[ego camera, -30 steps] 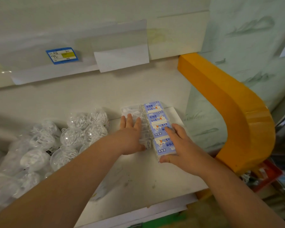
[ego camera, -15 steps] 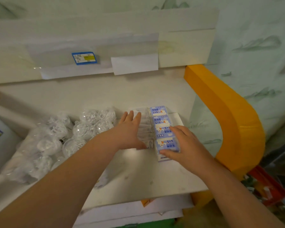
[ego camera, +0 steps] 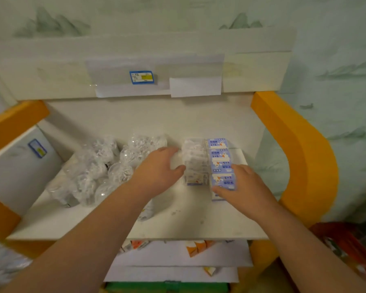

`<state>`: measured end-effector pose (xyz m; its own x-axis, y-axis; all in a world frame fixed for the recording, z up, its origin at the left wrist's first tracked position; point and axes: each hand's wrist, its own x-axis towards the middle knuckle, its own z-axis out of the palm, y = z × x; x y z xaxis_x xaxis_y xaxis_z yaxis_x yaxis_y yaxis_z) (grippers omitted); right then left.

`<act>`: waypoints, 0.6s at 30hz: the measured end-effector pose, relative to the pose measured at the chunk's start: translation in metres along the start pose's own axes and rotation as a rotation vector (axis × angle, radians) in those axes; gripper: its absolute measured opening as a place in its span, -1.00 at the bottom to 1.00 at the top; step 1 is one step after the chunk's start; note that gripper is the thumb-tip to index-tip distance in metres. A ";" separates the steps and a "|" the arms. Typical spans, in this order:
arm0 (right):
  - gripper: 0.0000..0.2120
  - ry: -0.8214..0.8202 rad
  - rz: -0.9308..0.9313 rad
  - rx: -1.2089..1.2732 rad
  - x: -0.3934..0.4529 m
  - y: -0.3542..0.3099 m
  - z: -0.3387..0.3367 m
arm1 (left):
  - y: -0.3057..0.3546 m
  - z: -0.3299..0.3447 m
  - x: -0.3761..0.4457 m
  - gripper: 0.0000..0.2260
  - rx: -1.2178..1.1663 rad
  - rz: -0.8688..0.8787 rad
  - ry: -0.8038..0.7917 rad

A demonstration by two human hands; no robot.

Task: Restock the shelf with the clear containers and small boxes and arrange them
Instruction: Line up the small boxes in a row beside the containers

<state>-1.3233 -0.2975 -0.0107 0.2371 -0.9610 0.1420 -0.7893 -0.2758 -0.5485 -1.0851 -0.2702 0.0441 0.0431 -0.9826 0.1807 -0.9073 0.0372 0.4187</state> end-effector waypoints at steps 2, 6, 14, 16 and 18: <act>-0.36 0.006 0.040 0.018 0.003 0.003 0.014 | 0.005 0.007 -0.004 -0.48 -0.002 0.036 -0.026; -0.37 0.044 0.080 0.237 0.012 0.008 0.030 | 0.018 0.026 -0.005 -0.50 0.043 0.119 -0.138; -0.38 0.085 0.124 0.255 0.015 0.010 0.042 | 0.027 0.044 -0.004 -0.64 0.046 0.180 -0.217; -0.43 0.100 0.134 0.251 0.014 0.010 0.044 | 0.025 0.043 -0.002 -0.63 0.039 0.173 -0.226; -0.45 0.105 0.133 0.253 0.015 0.012 0.046 | 0.021 0.042 0.003 -0.63 0.037 0.172 -0.221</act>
<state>-1.3032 -0.3148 -0.0531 0.0709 -0.9887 0.1319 -0.6400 -0.1465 -0.7543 -1.1212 -0.2800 0.0160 -0.2012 -0.9785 0.0460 -0.9084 0.2039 0.3650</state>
